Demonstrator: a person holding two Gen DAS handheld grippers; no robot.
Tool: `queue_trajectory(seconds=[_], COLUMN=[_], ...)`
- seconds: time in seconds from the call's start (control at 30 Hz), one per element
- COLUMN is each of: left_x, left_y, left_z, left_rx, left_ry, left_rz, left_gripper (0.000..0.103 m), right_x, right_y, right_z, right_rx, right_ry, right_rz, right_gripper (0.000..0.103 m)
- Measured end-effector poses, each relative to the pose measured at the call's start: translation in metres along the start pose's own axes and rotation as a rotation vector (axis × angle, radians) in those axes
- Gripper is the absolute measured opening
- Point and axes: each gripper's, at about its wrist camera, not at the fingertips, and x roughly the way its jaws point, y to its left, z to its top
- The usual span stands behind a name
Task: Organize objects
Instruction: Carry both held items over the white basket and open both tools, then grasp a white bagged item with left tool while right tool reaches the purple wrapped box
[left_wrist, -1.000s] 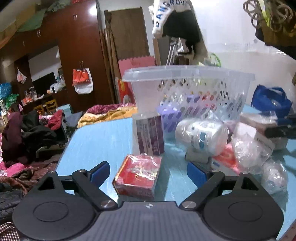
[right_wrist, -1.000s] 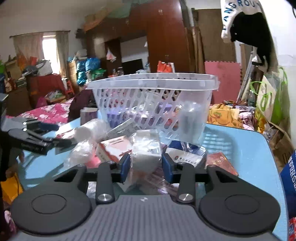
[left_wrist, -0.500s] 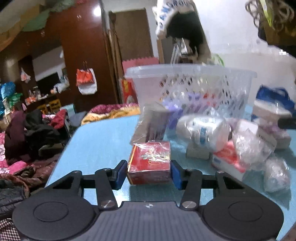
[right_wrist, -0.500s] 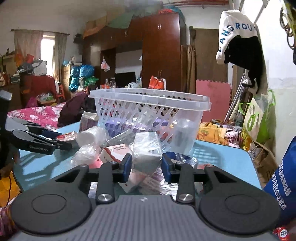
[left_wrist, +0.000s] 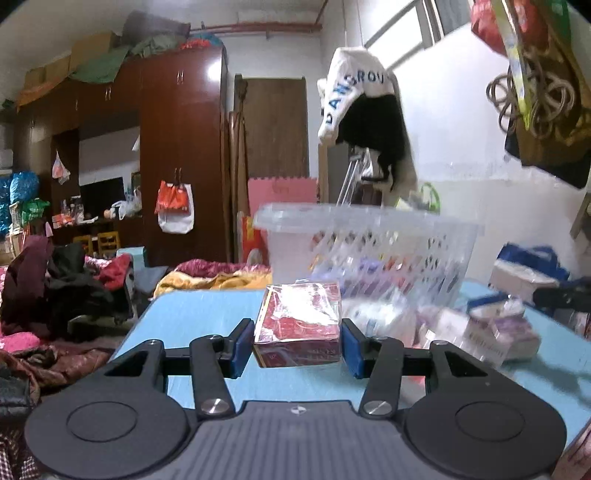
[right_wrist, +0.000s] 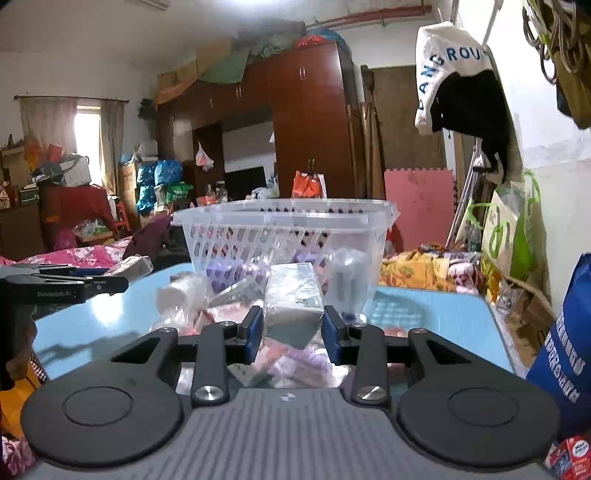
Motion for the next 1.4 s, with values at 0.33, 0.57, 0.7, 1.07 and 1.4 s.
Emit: queue_trajectory(seconds=[0.33, 0.57, 0.7, 1.07, 1.4], left_x=[0.041, 0.128, 0.142, 0.039, 0.005], left_y=[-0.014, -0.039, -0.036, 0.02, -0.061], left_z=[0.095, 0.132, 0.129, 0.047, -0.012], left_rx=[-0.028, -0.017, 0.046, -0.145, 0.03], left_ry=[-0.059, 0.103, 0.149, 0.082, 0.08], left_rz=[-0.038, 0.002, 0.108, -0.003, -0.126], left_gripper=[0.054, 0.061, 0.075, 0.096, 0.096], right_x=[0.046, 0.112, 0.108, 0.013, 0.018], right_y=[0.006, -0.006, -0.007, -0.038, -0.022], right_z=[0.083, 0.111, 0.104, 0.007, -0.032], right_rx=[-0.096, -0.088, -0.112, 0.027, 0.102], right_ry=[-0.057, 0.057, 0.068, 0.105, 0.103], right_rz=[-0.056, -0.022, -0.036, 0.01, 0.005], right_gripper=[0.038, 0.042, 0.079, 0.103, 0.103])
